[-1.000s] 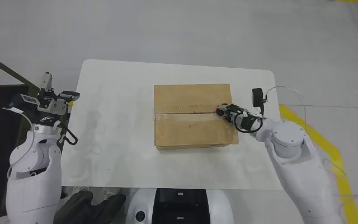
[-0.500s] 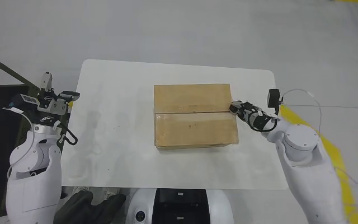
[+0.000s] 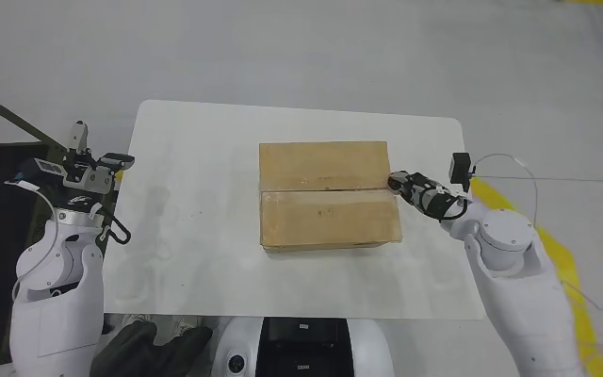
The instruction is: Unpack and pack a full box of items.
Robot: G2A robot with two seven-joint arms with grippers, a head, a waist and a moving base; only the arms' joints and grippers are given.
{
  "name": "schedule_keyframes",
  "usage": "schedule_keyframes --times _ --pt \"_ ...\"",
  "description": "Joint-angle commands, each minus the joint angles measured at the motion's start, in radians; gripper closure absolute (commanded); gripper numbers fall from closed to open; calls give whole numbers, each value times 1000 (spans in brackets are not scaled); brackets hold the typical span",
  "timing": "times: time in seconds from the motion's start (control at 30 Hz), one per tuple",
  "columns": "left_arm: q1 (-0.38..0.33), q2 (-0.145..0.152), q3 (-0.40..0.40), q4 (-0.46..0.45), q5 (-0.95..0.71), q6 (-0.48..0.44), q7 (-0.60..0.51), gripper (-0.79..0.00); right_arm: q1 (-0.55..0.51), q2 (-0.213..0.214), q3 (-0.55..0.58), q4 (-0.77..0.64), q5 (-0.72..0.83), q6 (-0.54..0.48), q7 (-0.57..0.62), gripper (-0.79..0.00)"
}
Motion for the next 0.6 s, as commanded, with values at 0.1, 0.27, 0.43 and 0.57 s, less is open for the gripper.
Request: schedule_keyframes --times 0.1,0.27,0.43,0.57 --pt "0 0 0 0 0 0 0 -785 -13 2 29 -18 3 -40 -21 0" --pt "0 0 0 0 0 0 0 -785 -42 8 83 -64 4 -67 -35 0" --pt "0 0 0 0 0 0 0 -785 -55 14 131 -97 -5 -69 -43 0" --pt "0 0 0 0 0 0 0 -785 -67 16 163 -121 -1 -77 -54 0"
